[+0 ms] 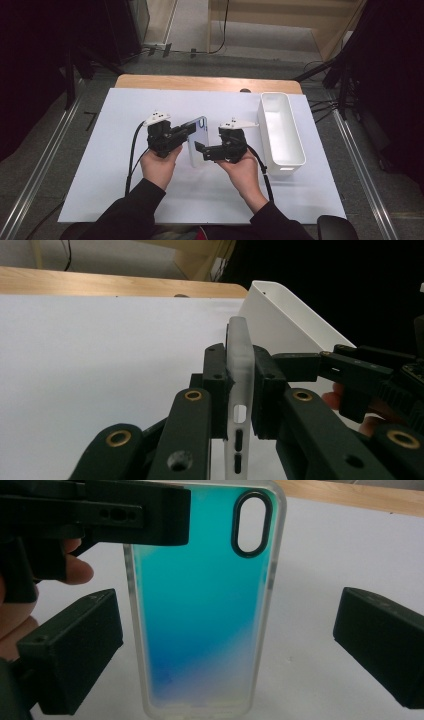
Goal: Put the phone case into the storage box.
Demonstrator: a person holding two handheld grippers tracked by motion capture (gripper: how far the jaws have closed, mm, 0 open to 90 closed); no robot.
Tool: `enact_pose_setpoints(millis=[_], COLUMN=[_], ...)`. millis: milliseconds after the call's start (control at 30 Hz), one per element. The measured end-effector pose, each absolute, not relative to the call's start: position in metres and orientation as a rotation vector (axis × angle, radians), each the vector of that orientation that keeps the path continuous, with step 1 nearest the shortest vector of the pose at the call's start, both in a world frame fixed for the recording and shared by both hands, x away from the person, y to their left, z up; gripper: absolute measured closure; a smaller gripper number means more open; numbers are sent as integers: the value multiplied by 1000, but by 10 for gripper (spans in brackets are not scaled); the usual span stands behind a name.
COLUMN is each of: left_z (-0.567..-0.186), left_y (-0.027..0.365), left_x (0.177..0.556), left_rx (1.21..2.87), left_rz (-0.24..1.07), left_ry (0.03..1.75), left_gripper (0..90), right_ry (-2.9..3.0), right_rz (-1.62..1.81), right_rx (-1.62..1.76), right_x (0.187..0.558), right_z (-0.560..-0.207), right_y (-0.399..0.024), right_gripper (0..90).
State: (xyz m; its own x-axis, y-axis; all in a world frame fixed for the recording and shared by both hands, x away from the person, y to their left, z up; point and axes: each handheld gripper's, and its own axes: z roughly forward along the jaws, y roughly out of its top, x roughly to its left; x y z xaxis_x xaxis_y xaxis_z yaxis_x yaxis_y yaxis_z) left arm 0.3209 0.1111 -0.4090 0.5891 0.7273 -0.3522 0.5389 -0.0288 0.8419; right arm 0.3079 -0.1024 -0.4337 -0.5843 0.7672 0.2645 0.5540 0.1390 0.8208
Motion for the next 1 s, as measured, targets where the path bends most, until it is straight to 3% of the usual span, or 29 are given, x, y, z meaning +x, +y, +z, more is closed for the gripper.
enact_pose_setpoints(millis=[633,833,1000], left_z=[-412,-414,-414], left_y=[104,100,100], left_x=[312,310,310], left_rx=[1652,1646,1638], left_rz=[133,99,90], left_ry=[1081,1083,1085], left_gripper=[793,792,791], right_ry=[2224,2228,2233], right_rz=[1384,1397,1394], right_rx=[1315,1304,1300], right_x=[315,316,315], right_z=[-435,-435,-434], right_y=[-85,-88,-88], right_gripper=[0,135,143])
